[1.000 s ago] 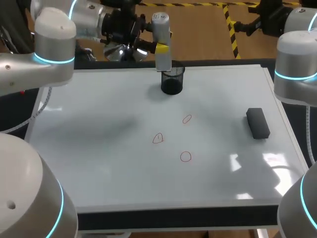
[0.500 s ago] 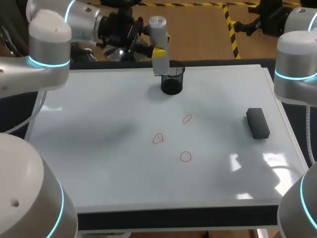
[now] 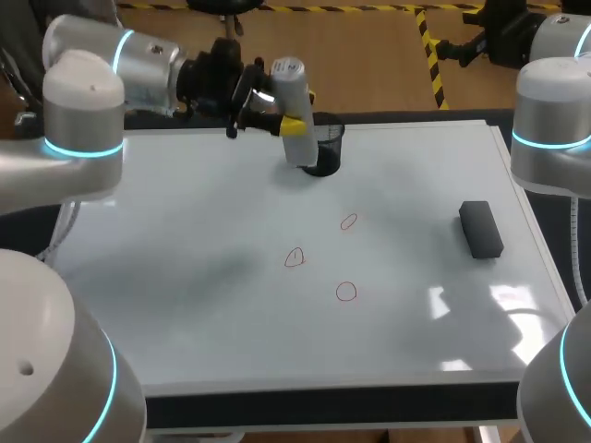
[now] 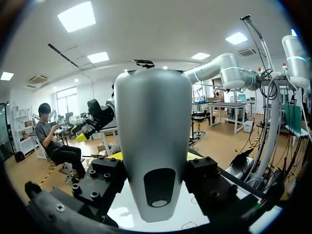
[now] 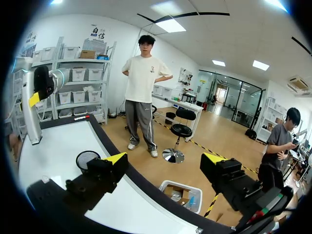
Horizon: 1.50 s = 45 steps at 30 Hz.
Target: Pick up the inspection probe, press it on each red-marked spot on the whiteboard one by one, put down the probe, pick up the eraser, and wipe off all the red marks.
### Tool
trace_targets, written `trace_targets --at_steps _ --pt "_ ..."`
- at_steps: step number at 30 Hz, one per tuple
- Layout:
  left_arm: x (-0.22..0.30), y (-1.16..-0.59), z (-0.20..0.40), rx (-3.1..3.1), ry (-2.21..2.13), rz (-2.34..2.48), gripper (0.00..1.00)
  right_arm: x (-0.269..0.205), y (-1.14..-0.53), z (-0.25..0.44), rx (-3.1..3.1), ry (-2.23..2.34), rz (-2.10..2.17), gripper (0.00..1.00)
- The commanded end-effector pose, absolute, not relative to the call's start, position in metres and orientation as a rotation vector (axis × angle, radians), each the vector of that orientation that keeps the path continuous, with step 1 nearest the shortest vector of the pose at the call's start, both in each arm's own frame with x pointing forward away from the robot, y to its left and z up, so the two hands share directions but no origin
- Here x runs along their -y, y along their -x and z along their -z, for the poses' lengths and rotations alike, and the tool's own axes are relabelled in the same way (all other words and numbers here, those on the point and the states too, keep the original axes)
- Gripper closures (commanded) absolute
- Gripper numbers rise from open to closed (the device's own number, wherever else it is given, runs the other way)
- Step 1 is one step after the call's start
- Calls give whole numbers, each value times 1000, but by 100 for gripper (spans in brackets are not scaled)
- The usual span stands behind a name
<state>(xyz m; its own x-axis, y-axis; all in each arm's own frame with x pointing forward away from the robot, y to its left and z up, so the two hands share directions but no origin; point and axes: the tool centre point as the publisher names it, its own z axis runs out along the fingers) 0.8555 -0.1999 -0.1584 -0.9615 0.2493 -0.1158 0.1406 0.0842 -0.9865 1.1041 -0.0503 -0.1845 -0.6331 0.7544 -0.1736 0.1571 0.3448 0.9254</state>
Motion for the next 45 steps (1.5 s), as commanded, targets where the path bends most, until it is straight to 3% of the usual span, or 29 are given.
trace_targets --at_steps 1,45 --pt "199 -841 169 2255 373 -2050 100 50 -1104 184 -2013 -793 -1291 0" --pt "178 -810 270 2207 263 -1977 100 50 -1104 184 -2013 -793 -1291 0"
